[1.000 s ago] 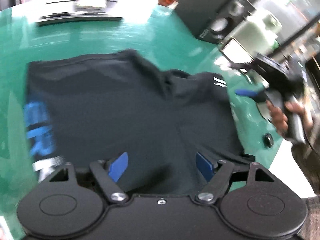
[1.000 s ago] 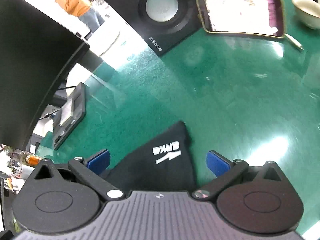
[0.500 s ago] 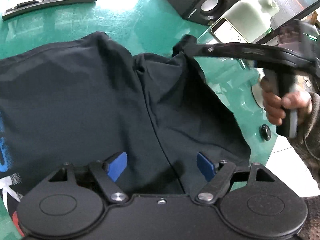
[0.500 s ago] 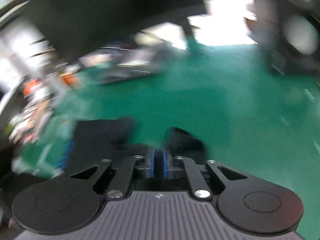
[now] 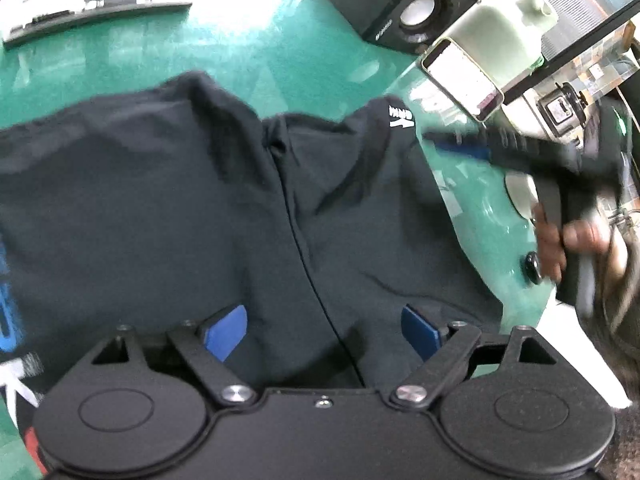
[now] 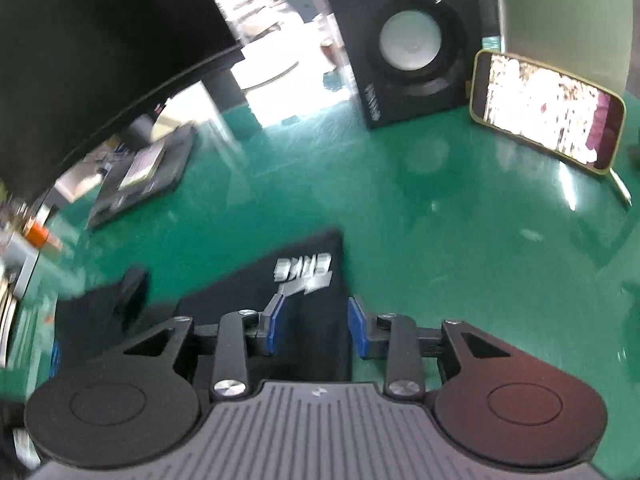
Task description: Fold clothes
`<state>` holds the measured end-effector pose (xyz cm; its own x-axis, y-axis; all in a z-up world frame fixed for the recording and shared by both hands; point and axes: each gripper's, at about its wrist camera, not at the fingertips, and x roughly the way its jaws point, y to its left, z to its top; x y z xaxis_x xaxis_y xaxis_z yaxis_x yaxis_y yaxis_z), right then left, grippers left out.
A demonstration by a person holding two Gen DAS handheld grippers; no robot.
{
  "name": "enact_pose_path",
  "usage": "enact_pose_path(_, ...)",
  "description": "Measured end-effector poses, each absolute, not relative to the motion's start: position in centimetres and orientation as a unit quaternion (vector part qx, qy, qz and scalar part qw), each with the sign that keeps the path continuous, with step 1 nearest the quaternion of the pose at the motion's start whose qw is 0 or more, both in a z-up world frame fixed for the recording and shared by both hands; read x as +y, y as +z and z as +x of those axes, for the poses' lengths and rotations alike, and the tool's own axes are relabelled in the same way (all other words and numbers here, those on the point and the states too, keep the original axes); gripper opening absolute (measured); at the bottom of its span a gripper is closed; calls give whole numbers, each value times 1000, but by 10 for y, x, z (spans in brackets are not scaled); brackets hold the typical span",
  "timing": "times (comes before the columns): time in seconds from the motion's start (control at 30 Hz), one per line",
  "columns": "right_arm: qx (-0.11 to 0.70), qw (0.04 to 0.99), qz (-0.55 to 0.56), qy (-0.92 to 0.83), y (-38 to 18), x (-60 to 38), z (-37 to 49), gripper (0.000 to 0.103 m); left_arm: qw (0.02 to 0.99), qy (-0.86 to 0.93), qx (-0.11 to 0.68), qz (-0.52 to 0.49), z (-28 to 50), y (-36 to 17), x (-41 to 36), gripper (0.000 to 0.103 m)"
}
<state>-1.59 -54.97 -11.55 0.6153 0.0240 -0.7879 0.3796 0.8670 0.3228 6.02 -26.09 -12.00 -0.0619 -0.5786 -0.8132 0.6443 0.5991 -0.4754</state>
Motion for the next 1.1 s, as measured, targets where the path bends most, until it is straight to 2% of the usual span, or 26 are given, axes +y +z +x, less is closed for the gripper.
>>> enact_pose_path(0.13, 430, 849, 290, -104, -130, -544, -29, 38, 686, -464, 559, 39, 68, -108, -277, 84)
enact_pose_path(0.17, 425, 844, 310, -106, -133, -544, -30, 42, 686, -466, 557, 40, 69, -107, -279, 84)
enact_pose_path(0.27, 404, 832, 365, -108, -136, -556, -25, 71, 681, -483, 549, 43, 69, -104, -293, 84)
enact_pose_path(0.3, 400, 830, 374, -107, -135, -560, -23, 72, 679, -487, 548, 43, 68, -104, -296, 84)
enact_pose_path(0.63, 395, 826, 391, -94, -140, -582, -6, 77, 654, -485, 579, 36, 57, -127, -313, 84)
enact_pose_path(0.8, 404, 831, 377, -70, -141, -587, 15, 83, 653, -481, 584, 35, 58, -130, -314, 85)
enact_pose_path(1.1, 425, 841, 335, -18, -142, -573, 49, 85, 654, -479, 585, 34, 58, -129, -313, 86)
